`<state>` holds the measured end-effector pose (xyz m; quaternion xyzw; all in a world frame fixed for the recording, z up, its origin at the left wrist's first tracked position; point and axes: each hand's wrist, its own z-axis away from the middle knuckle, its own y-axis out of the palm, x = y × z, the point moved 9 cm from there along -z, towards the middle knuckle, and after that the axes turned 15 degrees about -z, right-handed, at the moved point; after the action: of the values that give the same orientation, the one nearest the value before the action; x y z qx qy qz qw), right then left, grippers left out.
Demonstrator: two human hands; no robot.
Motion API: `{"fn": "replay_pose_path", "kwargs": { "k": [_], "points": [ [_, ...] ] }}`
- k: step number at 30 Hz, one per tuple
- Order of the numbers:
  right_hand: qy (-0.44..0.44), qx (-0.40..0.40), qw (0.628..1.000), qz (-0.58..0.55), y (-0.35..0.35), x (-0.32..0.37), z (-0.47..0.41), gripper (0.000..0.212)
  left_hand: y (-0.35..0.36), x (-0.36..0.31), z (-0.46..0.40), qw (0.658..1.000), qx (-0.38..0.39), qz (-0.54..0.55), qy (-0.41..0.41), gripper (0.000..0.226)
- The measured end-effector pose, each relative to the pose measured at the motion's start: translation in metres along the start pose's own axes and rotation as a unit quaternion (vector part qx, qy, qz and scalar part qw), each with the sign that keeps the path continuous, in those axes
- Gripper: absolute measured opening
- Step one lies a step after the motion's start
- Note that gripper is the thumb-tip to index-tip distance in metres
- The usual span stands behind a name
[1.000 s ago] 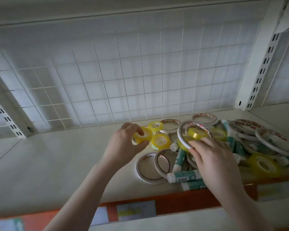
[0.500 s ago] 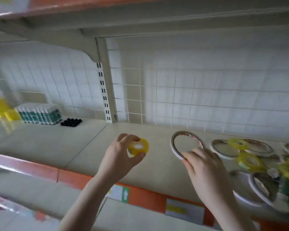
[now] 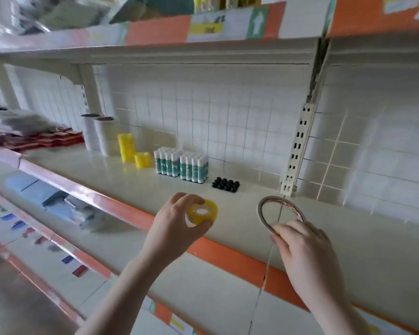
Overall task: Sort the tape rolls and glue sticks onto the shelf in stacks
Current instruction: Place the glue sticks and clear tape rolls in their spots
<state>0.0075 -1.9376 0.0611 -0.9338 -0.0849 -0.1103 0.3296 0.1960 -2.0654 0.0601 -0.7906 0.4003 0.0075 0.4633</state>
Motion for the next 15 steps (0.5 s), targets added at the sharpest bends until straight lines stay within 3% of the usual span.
{"fn": "replay_pose_path", "kwargs": {
  "k": [3, 6, 9, 15],
  "points": [
    [-0.008, 0.004, 1.000, -0.017, 0.031, 0.032, -0.024, 0.003, -0.017, 0.045, -0.007, 1.000, -0.016, 0.002, -0.013, 0.052],
    [-0.010, 0.012, 0.999, -0.034, 0.065, 0.054, -0.045, 0.020, -0.025, 0.088, -0.018, 0.999, -0.027, 0.000, -0.031, 0.054],
    [-0.016, 0.012, 0.999, -0.041, 0.101, 0.072, -0.067, 0.023, -0.028, 0.128, -0.035, 0.999, -0.026, -0.006, -0.039, 0.053],
    [-0.037, -0.014, 0.998, -0.058, 0.172, 0.102, -0.119, 0.006, -0.034, 0.209, -0.085, 0.998, -0.039, -0.022, -0.049, 0.054]
  ]
}}
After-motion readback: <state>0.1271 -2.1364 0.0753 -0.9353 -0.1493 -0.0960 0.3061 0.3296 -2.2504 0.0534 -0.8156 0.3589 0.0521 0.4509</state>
